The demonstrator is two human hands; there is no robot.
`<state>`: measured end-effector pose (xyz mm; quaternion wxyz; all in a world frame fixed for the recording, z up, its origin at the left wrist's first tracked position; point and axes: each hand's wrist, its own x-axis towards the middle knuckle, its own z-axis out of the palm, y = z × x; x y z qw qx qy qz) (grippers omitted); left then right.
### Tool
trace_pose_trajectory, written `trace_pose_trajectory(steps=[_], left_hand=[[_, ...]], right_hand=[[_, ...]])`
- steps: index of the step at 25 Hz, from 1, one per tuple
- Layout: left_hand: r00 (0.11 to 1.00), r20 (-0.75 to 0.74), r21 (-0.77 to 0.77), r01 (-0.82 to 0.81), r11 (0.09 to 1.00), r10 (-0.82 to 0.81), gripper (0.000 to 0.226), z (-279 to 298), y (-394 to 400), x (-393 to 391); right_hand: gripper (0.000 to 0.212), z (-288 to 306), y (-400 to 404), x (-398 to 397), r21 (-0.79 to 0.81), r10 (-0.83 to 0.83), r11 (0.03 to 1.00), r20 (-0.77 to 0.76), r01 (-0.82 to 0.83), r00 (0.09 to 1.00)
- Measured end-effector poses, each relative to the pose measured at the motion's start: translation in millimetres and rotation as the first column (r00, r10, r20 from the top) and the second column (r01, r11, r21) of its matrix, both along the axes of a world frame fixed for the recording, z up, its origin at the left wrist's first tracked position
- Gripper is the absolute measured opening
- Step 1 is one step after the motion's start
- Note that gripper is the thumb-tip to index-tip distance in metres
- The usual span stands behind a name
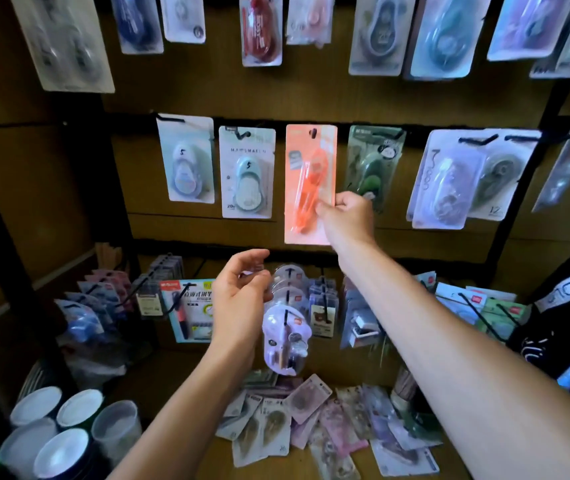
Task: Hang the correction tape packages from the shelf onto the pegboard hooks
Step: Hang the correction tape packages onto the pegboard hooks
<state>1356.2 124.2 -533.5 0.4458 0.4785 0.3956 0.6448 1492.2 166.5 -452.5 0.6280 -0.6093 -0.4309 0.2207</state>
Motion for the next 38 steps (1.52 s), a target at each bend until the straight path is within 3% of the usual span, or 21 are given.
trace_pose_trajectory(steps=[2, 4, 7, 9, 11, 14, 18, 21, 28, 32, 35, 38], left_hand=[[1.0, -0.002, -0.021, -0.008, 1.0, 0.008, 0.029, -11, -4, -7], [1.0, 0.014, -0.066, -0.016, 0.998, 0.017, 0.025, -33, -14, -15], [0.994, 0.042, -0.227, -0.086, 0.97, 0.098, 0.025, -94, -32, -22], [0.989, 0.027, -0.374, -0.123, 0.919, 0.144, 0.025, -142, -41, -15], [0.991, -0.008, -0.509, -0.119, 0.853, 0.134, 0.023, -185, -42, -4], [0.989, -0.131, -0.621, -0.141, 0.771, 0.075, 0.024, -247, -26, 8], [0.942, -0.332, -0.697, -0.213, 0.684, -0.045, 0.028, -317, 3, 10], [0.883, -0.442, -0.742, -0.261, 0.617, -0.158, 0.023, -353, 33, 3], [0.817, -0.525, -0.794, -0.371, 0.481, -0.237, 0.034, -466, 109, -12], [0.872, -0.488, -0.774, -0.408, 0.485, -0.046, 0.02, -466, 121, -11], [0.921, -0.39, -0.805, -0.338, 0.488, -0.005, 0.039, -473, 121, -5], [0.966, -0.228, -0.862, -0.257, 0.436, 0.119, 0.05, -468, 113, -5]], right_hand=[[0.015, 7, 16, 1, -0.053, -0.032, 0.998, 0.018, 0.033, 0.999], [0.009, 2, 21, 2, -0.058, -0.097, 0.993, 0.04, 0.099, 0.994], [0.019, -47, -19, 5, 0.234, -0.281, 0.931, -0.026, 0.279, 0.959], [0.02, -108, -64, 5, 0.346, -0.293, 0.884, -0.115, 0.315, 0.949], [0.022, -183, -98, 2, 0.248, -0.25, 0.924, -0.188, 0.292, 0.95], [0.032, -298, -115, 0, -0.112, -0.283, 0.958, -0.257, 0.262, 0.924], [0.034, -399, -95, 4, -0.45, -0.244, 0.89, -0.321, 0.08, 0.915], [0.027, -448, -56, 14, -0.586, -0.197, 0.809, -0.333, -0.039, 0.922], [0.023, -517, 20, 28, -0.735, 0.051, 0.612, -0.333, -0.293, 0.942], [0.032, -525, 50, 9, -0.7, 0.081, 0.559, -0.486, -0.444, 0.87], [0.026, -532, 60, -8, -0.69, -0.014, 0.586, -0.533, -0.426, 0.846], [0.021, -533, 53, -9, -0.675, -0.078, 0.678, -0.461, -0.292, 0.884]])
